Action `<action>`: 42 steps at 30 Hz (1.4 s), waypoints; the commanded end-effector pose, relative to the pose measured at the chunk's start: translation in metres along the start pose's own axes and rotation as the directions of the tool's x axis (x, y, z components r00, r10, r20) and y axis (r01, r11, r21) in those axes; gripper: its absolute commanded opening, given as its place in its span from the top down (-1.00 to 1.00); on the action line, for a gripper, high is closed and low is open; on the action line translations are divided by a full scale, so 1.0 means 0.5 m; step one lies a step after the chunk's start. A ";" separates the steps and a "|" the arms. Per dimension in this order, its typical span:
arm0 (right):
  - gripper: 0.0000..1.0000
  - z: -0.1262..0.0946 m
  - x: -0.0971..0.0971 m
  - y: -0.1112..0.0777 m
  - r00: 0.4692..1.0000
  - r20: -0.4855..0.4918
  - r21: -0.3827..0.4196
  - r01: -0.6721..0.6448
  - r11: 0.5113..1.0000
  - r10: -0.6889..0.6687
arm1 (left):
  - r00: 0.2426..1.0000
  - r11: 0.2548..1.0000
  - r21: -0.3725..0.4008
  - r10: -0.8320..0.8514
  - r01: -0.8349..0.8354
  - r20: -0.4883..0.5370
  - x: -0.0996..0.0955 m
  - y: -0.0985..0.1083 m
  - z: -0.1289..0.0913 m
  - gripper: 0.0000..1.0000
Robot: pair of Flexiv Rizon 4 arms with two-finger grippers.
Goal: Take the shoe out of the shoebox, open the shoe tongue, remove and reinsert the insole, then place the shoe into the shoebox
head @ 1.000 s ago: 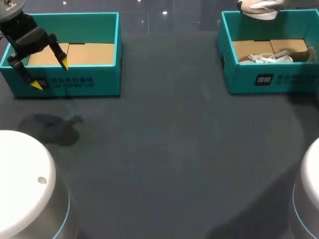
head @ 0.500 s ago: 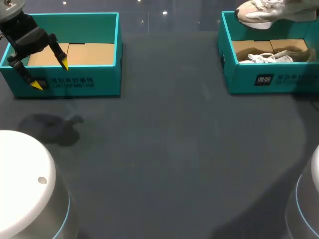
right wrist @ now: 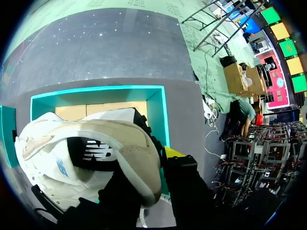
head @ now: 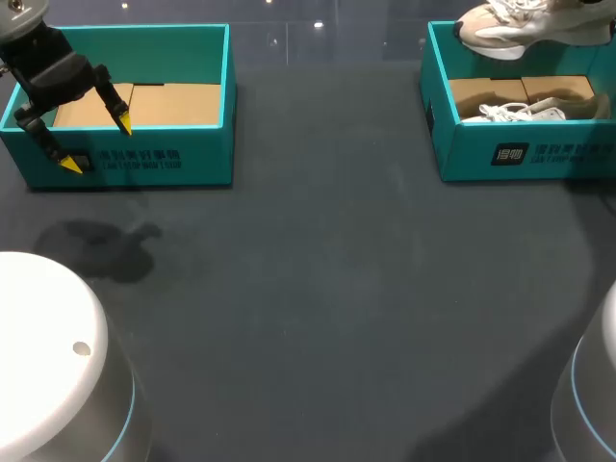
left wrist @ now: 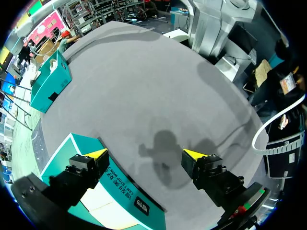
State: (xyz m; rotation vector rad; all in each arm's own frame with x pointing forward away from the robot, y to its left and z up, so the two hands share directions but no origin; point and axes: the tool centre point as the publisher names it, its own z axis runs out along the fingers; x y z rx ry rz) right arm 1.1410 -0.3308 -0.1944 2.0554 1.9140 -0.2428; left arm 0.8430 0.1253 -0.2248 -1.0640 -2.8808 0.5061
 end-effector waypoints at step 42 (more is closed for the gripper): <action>1.00 0.167 0.033 -0.017 0.993 -0.040 0.023 -0.110 0.994 0.111 | 1.000 1.000 -0.002 0.000 0.000 -0.002 0.000 0.000 -0.001 -1.00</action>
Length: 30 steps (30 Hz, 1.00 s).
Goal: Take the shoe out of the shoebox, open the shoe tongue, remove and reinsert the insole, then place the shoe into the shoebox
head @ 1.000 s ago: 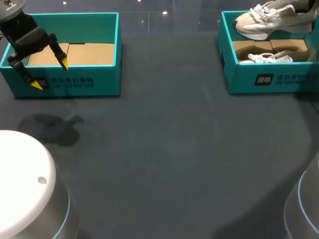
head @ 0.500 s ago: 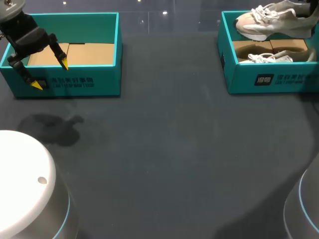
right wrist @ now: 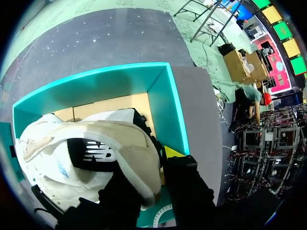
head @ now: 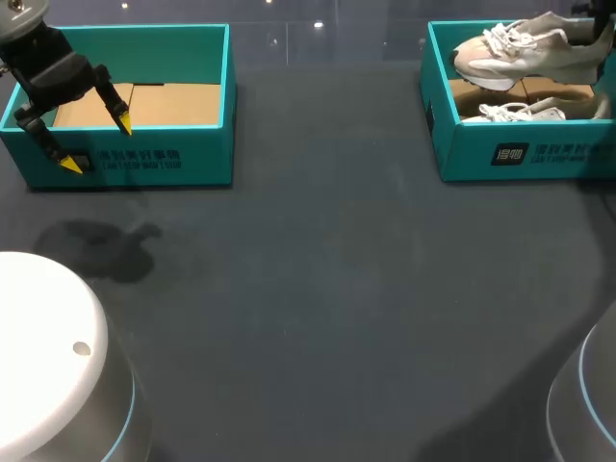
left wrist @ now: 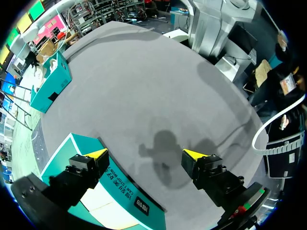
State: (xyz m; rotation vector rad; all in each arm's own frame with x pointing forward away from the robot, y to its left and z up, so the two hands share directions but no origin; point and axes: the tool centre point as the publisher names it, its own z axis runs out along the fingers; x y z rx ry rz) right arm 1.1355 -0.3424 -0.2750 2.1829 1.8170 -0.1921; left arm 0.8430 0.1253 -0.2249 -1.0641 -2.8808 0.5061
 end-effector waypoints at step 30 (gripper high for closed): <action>1.00 0.095 0.029 0.034 1.000 0.011 0.047 0.009 0.999 -0.010 | 1.000 1.000 -0.002 0.000 0.000 -0.002 0.000 0.000 -0.001 -1.00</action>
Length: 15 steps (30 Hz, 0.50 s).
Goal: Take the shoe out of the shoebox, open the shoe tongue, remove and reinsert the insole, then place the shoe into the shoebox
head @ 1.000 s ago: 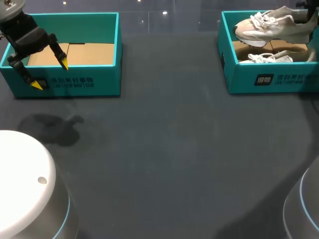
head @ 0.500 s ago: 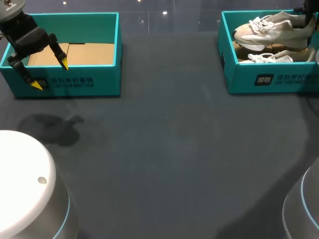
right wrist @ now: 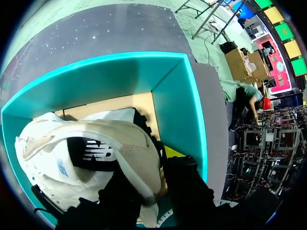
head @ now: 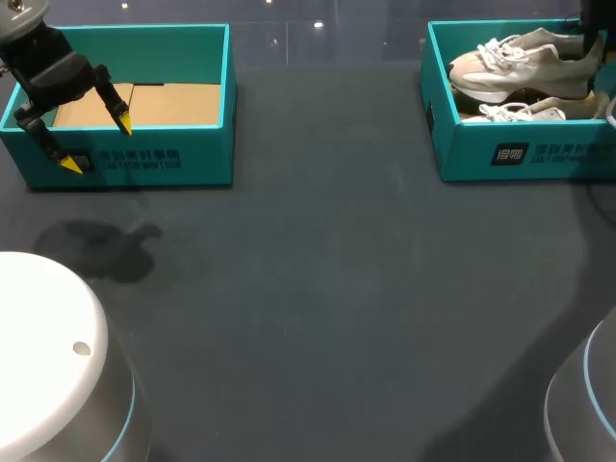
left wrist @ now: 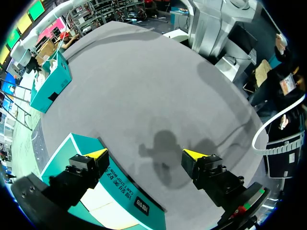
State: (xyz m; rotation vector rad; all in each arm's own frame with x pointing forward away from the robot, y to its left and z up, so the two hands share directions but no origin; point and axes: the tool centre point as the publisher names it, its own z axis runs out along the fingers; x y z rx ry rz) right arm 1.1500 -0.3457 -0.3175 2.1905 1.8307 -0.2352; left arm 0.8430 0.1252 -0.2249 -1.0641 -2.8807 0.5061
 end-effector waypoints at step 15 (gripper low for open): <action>1.00 0.037 0.007 0.010 1.000 -0.018 0.039 0.002 0.999 -0.002 | 1.000 1.000 -0.002 0.000 0.000 -0.002 0.000 0.000 -0.001 -1.00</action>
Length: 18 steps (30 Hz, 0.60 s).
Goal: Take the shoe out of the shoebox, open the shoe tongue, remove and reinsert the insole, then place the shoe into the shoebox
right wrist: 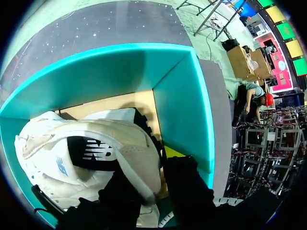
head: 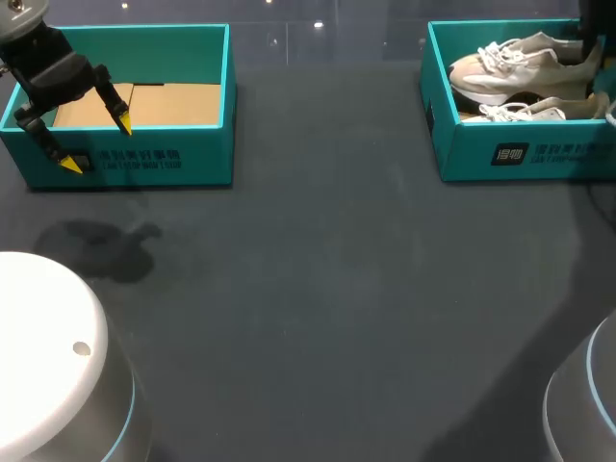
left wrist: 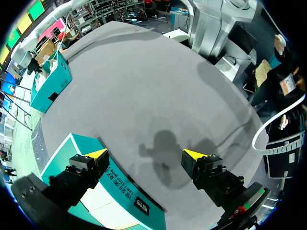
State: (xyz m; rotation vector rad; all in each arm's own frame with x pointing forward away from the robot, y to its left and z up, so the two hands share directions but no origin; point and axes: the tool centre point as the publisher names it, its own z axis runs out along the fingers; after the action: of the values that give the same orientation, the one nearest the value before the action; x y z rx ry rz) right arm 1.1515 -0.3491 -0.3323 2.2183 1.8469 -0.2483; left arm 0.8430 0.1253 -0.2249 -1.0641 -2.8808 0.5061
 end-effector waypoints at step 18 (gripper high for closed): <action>1.00 0.031 0.029 -0.004 0.999 -0.023 0.032 0.034 0.999 -0.033 | 1.000 1.000 -0.002 0.000 0.000 -0.002 0.000 0.000 -0.001 -1.00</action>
State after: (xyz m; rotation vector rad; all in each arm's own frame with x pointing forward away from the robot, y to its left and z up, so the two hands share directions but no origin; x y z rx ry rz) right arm 1.1480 -0.3409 -0.3495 2.2178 1.9030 -0.2542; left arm 0.8430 0.1252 -0.2249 -1.0641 -2.8808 0.5061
